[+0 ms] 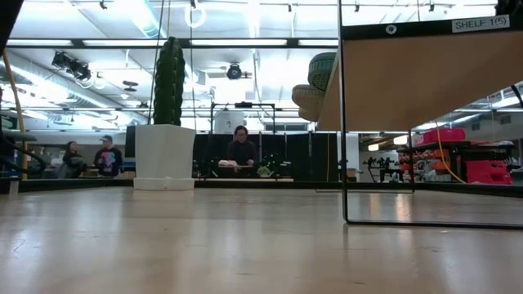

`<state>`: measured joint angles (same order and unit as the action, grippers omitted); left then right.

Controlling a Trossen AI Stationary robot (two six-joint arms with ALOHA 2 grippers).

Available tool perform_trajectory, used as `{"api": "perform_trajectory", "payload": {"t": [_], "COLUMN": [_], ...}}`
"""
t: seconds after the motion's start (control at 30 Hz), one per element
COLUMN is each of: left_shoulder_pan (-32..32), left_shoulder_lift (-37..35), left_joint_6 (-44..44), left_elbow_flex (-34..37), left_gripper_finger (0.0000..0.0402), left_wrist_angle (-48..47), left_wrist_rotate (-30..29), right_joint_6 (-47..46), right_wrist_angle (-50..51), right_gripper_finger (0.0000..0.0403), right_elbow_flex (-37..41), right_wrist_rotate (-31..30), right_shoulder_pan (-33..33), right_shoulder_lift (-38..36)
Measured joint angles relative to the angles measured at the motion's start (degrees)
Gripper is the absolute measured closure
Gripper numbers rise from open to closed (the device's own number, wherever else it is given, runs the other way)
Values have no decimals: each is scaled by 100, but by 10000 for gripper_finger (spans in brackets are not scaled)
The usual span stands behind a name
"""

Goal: Pick and place slides into the shelf
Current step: Put the green slide on the shelf

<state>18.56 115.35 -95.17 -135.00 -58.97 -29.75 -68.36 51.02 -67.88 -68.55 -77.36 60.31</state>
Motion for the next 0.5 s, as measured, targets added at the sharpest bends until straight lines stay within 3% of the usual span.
{"api": "perform_trajectory", "payload": {"t": [0.1,0.27,0.5], "left_shoulder_pan": [-25,-111,-88], "left_shoulder_lift": [-84,-142,33], "left_joint_6": [283,1436,1891], "left_elbow_flex": [0,-1,0], "left_gripper_finger": [389,389,389], "left_wrist_angle": [660,3010,3911], "left_wrist_rotate": [-37,-347,-463], "right_joint_6": [-9,-46,-107], "right_wrist_angle": [8,23,33], "right_gripper_finger": [257,257,257], "right_elbow_flex": [1,2,2], "right_wrist_rotate": [-2,-1,0], "right_shoulder_pan": [0,0,0], "right_shoulder_lift": [0,0,0]}}
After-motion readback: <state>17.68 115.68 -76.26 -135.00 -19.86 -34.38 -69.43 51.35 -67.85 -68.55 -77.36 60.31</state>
